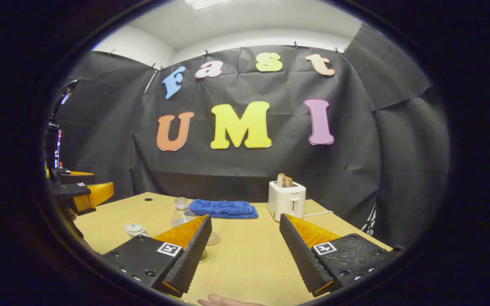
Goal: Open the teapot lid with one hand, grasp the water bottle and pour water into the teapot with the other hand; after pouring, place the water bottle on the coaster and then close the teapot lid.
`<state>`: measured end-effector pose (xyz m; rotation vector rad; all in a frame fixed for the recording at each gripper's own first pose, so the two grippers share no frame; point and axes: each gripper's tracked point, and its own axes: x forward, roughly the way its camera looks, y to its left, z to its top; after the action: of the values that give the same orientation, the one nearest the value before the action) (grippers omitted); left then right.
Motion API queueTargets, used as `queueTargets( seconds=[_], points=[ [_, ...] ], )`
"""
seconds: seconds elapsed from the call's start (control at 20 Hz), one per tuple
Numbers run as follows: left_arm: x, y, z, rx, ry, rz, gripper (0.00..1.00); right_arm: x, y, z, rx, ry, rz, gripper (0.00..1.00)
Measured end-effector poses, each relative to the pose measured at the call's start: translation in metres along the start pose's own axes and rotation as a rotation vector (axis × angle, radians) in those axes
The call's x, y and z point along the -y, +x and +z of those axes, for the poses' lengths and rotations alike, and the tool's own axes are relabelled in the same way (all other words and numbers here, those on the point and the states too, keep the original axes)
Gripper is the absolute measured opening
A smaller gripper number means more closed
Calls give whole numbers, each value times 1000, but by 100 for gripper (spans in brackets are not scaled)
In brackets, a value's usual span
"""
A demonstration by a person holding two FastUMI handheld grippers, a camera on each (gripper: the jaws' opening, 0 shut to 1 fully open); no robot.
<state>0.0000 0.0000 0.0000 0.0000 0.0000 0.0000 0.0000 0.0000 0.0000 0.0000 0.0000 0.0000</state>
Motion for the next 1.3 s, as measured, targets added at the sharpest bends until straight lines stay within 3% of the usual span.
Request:
queueTargets(
  seconds=[0.35, 1.05, 1.3],
  points=[
    [-11, 0, -22, -31, -71, -42, 100, -19, -5, -2, -3, -43, 38, 96],
    [-18, 18, -56, -81, -64, -59, 100, -30, 11, -21, -22, -78, 37, 94],
    [-6, 38, -71, -40, -84, -122, 100, -36, 19, -37, -37, -90, 63, 94]
  ],
)
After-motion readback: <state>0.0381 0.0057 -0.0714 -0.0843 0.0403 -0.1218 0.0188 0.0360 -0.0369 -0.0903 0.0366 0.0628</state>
